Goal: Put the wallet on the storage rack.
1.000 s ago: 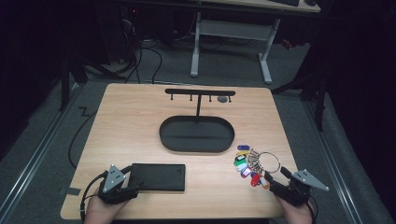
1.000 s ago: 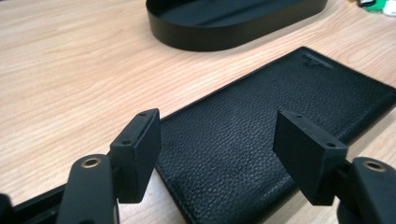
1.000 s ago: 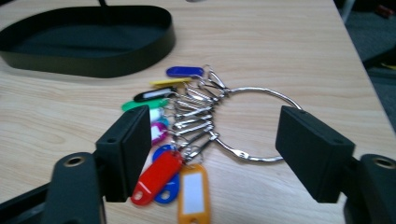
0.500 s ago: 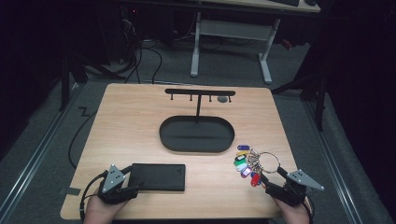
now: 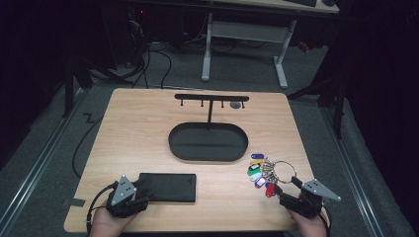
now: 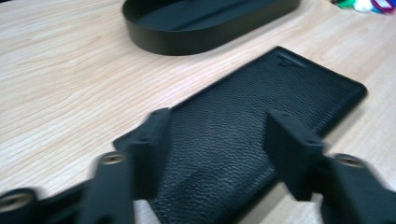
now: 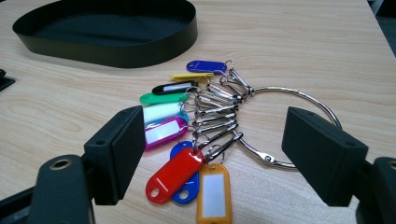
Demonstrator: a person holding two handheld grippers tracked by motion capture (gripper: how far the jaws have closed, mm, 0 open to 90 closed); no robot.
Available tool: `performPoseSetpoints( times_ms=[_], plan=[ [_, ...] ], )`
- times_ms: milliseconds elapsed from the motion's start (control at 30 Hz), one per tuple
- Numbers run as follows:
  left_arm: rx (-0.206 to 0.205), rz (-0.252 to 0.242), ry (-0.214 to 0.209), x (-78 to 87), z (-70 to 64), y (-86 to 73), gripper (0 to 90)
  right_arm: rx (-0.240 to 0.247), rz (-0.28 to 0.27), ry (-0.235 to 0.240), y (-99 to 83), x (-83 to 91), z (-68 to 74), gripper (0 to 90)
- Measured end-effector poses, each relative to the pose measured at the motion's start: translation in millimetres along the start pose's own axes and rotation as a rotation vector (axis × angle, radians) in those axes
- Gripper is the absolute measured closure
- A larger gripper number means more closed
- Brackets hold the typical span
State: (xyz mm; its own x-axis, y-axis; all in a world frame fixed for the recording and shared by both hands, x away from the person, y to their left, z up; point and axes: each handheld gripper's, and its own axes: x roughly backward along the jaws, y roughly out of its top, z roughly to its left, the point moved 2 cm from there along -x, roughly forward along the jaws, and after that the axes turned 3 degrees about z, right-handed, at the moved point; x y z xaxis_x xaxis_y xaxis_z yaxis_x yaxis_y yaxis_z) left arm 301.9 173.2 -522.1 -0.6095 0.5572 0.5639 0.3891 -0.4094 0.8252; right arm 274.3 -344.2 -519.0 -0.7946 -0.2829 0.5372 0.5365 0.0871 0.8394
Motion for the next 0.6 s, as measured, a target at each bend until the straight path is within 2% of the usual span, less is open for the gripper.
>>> performPoseSetpoints(
  times_ms=[33, 100, 133, 233, 300, 333, 367, 400, 500, 567, 600],
  plan=[
    [-0.018, -0.001, 0.003, 0.5, -2.7, -0.2, 48.4, 0.0, 0.0, 0.0, 0.0, 0.0, 0.0, 21.8],
    [-0.052, -0.022, -0.005, 2.3, -9.5, 1.3, 57.0, -0.004, -0.001, 0.001, -0.4, 0.4, -1.1, 21.8],
    [-0.062, -0.028, -0.035, 2.5, -16.2, 3.7, 61.8, -0.006, -0.001, -0.002, -0.7, 0.6, -2.7, 21.8],
    [-0.083, -0.022, -0.06, 0.3, -23.8, 5.2, 63.5, -0.016, -0.001, -0.005, -1.2, 0.4, -4.1, 21.8],
    [-0.09, 0.023, -0.118, -6.5, -34.3, 7.5, 62.5, -0.016, 0.0, -0.003, -1.4, 0.0, -4.4, 21.9],
    [-0.09, 0.023, -0.118, -6.5, -34.3, 7.5, 63.2, -0.016, 0.0, -0.002, -1.5, -0.1, -4.5, 21.8],
    [-0.098, 0.038, -0.173, -10.5, -41.7, 8.2, 65.2, -0.016, 0.0, -0.003, -1.5, 0.0, -4.7, 21.9],
    [-0.104, 0.048, -0.186, -12.5, -45.3, 8.6, 65.3, -0.02, 0.001, -0.003, -1.6, 0.1, -4.8, 21.9],
    [-0.128, 0.055, -0.193, -15.0, -52.2, 9.3, 66.6, -0.024, 0.001, -0.003, -1.8, 0.5, -5.4, 21.9],
    [-0.168, 0.058, -0.197, -16.6, -61.2, 11.4, 75.0, -0.027, -0.003, -0.002, -1.8, 0.6, -6.3, 21.9],
    [-0.168, 0.058, -0.197, -16.6, -61.2, 11.4, 76.8, -0.027, -0.003, -0.002, -1.8, 0.6, -6.3, 21.9]
  ],
)
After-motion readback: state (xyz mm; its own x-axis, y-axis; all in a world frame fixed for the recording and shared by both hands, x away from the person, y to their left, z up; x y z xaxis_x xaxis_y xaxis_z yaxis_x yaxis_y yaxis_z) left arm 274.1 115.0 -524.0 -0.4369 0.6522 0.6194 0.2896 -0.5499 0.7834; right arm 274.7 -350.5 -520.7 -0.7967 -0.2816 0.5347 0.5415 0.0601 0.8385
